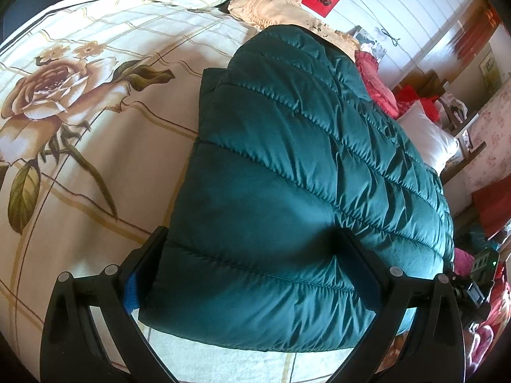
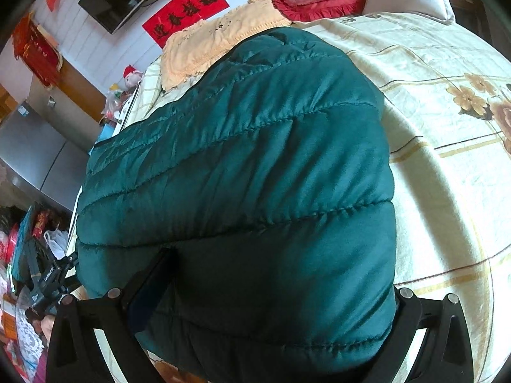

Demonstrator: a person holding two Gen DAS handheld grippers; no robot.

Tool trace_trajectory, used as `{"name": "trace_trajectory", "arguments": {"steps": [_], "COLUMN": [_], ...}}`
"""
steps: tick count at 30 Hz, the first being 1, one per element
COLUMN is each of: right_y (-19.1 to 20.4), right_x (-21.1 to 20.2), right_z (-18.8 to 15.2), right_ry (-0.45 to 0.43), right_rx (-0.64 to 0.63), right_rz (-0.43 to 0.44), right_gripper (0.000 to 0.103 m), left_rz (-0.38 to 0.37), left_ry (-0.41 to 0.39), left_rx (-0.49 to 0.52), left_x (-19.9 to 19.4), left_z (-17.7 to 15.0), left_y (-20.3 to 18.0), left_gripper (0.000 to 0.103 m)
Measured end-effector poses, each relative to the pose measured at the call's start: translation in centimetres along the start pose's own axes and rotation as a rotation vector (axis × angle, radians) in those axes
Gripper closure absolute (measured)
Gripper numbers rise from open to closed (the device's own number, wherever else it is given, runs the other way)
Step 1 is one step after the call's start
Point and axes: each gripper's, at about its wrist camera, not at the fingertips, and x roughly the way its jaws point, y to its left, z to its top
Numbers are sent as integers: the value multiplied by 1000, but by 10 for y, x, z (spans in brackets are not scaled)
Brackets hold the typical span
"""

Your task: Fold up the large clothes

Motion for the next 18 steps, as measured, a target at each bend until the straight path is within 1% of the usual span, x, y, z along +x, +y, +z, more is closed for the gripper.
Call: {"name": "trace_trajectory", "arguments": {"steps": [5, 8, 10, 11, 13, 14, 15, 16, 18], "right_y": [4, 6, 10, 10, 11, 11, 11, 12, 14], "right_x": [1, -2, -4, -5, -10, -12, -16, -19, -28], "right_z": [-1, -2, -2, -1, 0, 0, 1, 1, 1], "right_ry": [-6, -11, -11, -10, -11, -15, -22, -27, -46], "right_rx": [-11, -24, -44, -52, -58, -58, -62, -68, -78], "right_rz": [4, 6, 6, 6, 16, 21, 27, 32, 49], "right_gripper": [1, 8, 16, 18, 30, 34, 41, 47, 53], "left_rz": [5, 9, 10, 12, 23, 30, 36, 42, 53], "left_ry": [4, 4, -3, -8, -22, -34, -48, -60, -80], "left_rx": [12, 33, 48, 54, 70, 81, 97, 112, 139], "left_x": [2, 1, 0, -1, -7, -10, -14, -18, -25], "left_z": [0, 0, -1, -1, -2, -3, -3, -5, -7], "left_y": [-5, -8, -11, -13, -15, -16, -18, -19, -22], "left_gripper": [1, 3, 9, 13, 26, 30, 39, 43, 59]}}
